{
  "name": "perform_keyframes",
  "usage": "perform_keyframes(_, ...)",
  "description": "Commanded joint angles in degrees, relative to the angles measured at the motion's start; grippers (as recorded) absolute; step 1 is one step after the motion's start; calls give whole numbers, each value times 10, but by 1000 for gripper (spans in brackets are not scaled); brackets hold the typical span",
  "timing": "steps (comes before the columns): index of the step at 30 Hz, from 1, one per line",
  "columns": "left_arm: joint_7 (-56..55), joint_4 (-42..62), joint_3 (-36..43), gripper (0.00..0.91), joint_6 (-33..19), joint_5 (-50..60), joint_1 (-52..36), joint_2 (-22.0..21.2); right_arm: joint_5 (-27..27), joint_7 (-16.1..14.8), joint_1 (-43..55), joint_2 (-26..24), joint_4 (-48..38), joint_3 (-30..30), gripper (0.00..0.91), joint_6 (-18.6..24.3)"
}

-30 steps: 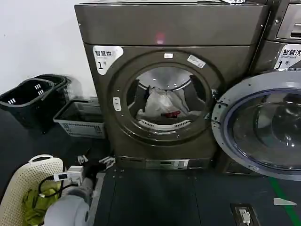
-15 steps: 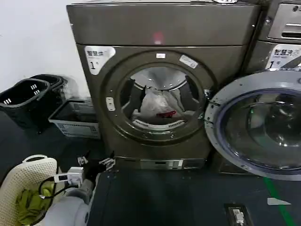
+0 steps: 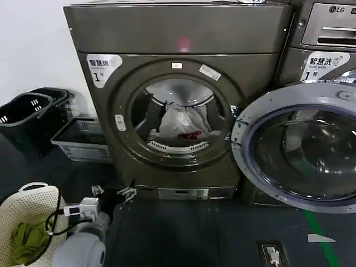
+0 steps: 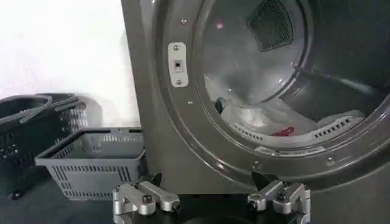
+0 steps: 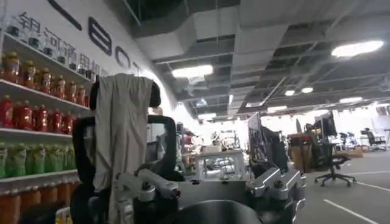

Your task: Grasp the clothes from the dryer.

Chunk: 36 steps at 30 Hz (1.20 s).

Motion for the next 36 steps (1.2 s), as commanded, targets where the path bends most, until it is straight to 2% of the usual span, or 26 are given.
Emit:
perform_keyframes(1,0,2,2,907,28,-3,-3,0,0,1,-2,-1,-1,1,907,1)
perform_keyframes(15,6,2,9,907,28,-3,-13,3,3,2,-4,1,-7,2,907,9)
perform_keyframes(27,8,6,26,907,28,8,-18,-4,28,40,-13,-4,-18,18,907,24)
perform_keyframes(36,17,-1,30,907,28,-2,-24,-5,40,44,-16,0,-18,25,907,27)
